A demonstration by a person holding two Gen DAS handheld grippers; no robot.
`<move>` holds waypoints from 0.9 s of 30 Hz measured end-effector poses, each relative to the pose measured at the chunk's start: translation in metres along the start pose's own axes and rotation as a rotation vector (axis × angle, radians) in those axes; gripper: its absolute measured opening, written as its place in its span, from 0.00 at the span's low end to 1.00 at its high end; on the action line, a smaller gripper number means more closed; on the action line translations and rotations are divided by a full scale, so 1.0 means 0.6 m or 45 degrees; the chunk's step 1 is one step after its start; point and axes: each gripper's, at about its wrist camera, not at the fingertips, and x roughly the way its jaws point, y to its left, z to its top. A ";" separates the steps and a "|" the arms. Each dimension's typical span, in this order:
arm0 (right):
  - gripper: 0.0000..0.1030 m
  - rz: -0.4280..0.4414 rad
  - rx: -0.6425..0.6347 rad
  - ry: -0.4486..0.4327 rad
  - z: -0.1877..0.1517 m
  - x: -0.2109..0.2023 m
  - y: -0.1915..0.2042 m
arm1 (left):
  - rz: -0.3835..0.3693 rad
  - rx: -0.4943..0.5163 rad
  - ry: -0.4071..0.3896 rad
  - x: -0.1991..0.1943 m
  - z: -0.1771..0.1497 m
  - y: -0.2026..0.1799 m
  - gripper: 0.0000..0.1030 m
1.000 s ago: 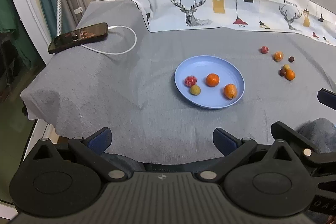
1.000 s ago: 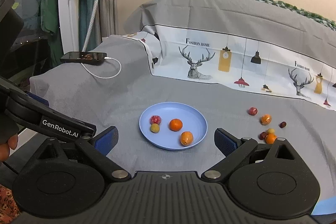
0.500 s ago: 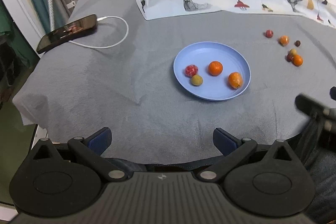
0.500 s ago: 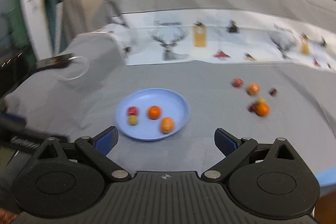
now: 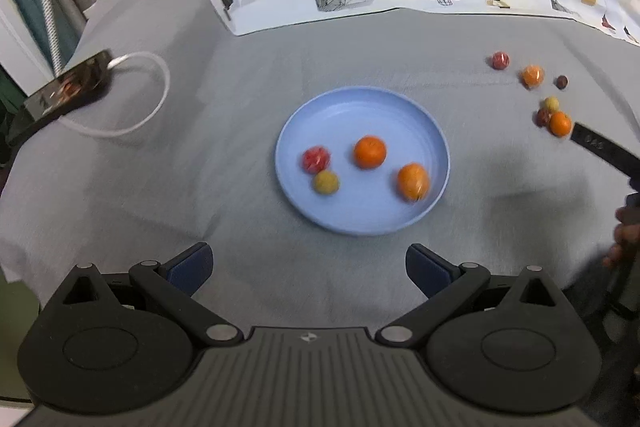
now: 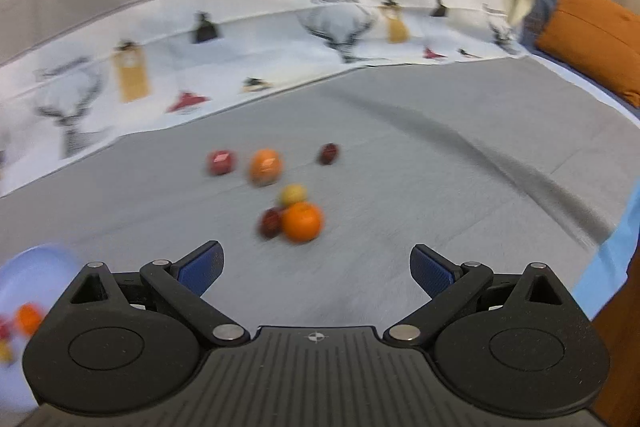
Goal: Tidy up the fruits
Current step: 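Grasp a red date with the left tool while the right tool grasps a mandarin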
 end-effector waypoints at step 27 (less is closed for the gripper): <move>0.70 -0.293 0.111 0.055 0.039 0.208 -0.119 | -0.357 0.313 -0.049 0.274 0.215 -0.431 1.00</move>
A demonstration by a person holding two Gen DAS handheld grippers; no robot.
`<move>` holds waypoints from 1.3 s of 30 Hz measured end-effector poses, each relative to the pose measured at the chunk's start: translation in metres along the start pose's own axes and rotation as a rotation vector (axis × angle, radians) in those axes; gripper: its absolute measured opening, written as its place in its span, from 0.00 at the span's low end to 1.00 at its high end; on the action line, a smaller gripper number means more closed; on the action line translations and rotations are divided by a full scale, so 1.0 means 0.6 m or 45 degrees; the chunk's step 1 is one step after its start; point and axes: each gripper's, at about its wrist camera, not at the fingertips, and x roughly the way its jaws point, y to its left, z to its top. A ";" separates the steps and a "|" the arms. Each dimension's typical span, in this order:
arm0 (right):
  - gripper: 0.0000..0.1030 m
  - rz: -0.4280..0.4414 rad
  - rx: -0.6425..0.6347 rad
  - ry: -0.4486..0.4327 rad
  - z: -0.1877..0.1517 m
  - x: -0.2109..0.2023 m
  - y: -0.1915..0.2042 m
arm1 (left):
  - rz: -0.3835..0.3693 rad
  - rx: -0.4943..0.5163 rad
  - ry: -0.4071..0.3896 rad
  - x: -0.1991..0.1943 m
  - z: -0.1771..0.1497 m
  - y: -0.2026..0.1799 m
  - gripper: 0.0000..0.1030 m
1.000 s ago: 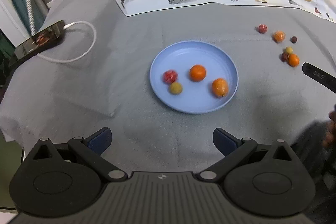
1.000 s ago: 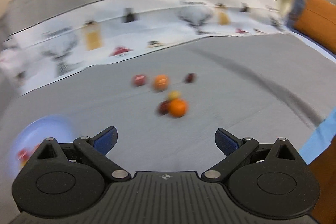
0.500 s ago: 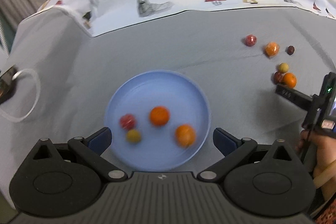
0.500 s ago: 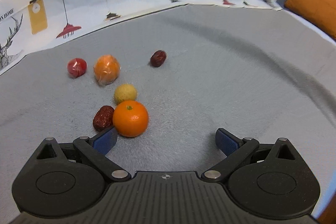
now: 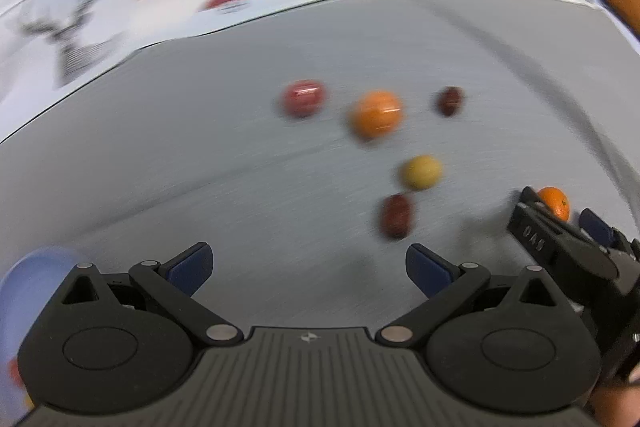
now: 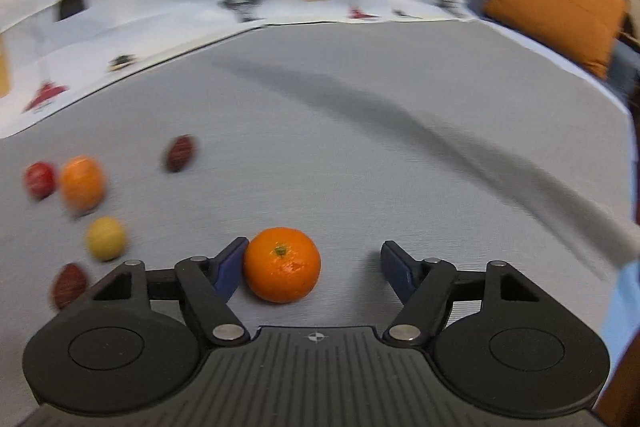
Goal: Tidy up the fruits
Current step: 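Grasp a red date with the left tool while the right tool grasps a mandarin, then carry the red date and mandarin to the blue plate and release both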
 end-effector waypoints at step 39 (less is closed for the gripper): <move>0.36 0.434 -0.207 -0.357 -0.009 -0.425 -0.039 | 0.099 -0.049 -0.273 -0.445 -0.249 0.177 0.21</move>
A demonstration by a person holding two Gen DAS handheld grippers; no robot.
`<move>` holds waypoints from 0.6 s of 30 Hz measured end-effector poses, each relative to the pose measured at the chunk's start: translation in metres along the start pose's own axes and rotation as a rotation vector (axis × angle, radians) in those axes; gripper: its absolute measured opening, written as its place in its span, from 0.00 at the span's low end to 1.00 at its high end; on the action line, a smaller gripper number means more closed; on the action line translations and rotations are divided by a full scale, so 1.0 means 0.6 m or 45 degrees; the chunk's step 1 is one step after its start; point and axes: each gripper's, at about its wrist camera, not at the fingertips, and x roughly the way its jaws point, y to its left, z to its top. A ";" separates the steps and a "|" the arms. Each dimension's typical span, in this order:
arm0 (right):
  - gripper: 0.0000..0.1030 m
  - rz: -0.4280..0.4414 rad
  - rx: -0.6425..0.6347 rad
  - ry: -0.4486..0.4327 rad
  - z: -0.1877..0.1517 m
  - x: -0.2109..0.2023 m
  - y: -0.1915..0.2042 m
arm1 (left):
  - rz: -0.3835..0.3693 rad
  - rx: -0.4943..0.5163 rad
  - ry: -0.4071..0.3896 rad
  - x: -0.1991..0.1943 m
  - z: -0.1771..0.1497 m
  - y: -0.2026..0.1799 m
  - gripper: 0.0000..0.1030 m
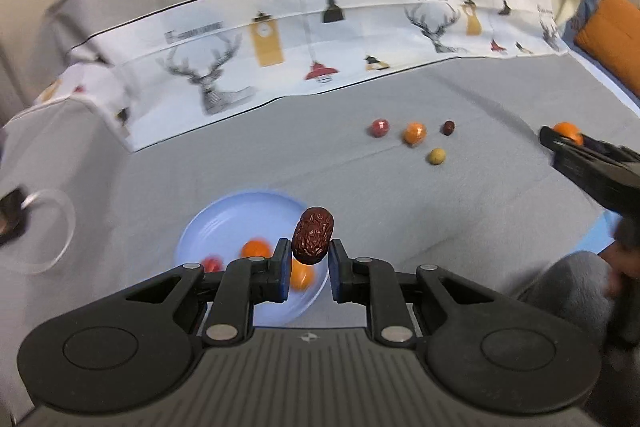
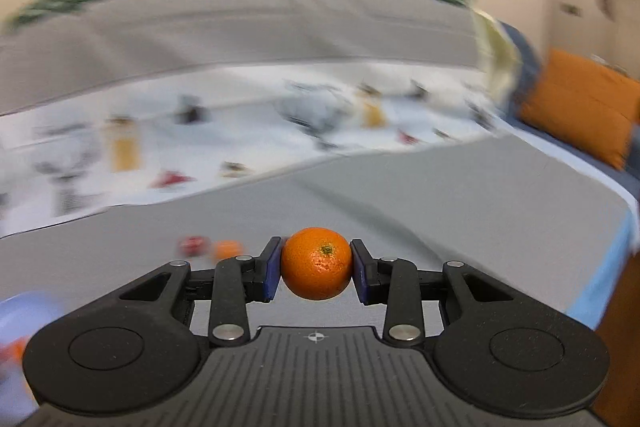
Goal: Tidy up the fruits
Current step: 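Carry the red date and mandarin to the blue plate and release both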
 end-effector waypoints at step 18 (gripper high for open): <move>0.36 0.479 -0.253 -0.109 -0.037 -0.316 0.148 | -0.036 -0.199 -0.205 -0.200 -0.125 0.083 0.20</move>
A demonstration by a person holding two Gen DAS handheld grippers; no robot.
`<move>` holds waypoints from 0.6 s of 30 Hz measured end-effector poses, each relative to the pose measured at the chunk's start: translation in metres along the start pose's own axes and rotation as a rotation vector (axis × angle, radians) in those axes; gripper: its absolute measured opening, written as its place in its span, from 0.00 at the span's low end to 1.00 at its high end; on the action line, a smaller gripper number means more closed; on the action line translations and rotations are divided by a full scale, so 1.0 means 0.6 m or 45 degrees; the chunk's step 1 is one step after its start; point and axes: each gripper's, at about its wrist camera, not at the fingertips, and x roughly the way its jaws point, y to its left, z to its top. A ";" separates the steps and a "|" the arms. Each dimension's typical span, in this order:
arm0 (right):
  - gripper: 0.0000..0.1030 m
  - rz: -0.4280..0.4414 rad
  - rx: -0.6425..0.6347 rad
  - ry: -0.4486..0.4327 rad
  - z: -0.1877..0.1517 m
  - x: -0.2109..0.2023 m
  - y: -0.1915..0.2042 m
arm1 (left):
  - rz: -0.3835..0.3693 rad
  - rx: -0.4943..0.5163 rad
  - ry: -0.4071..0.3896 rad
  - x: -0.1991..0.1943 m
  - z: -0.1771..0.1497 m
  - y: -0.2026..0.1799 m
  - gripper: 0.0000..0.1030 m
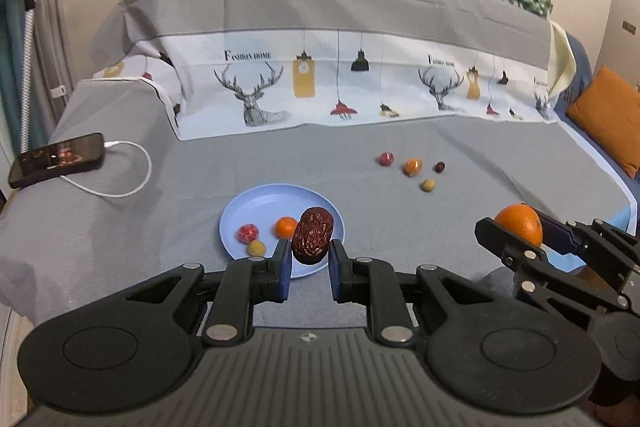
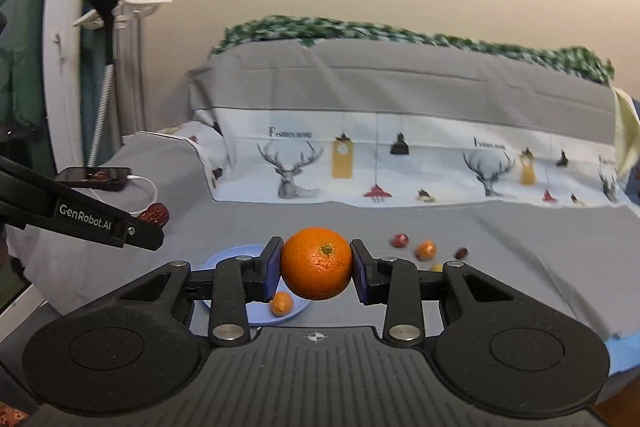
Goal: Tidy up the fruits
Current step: 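Carry the red date and mandarin to the blue plate and release both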
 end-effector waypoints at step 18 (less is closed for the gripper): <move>0.36 0.033 -0.025 0.052 -0.004 0.024 0.014 | -0.002 -0.062 0.002 -0.007 -0.010 0.021 0.20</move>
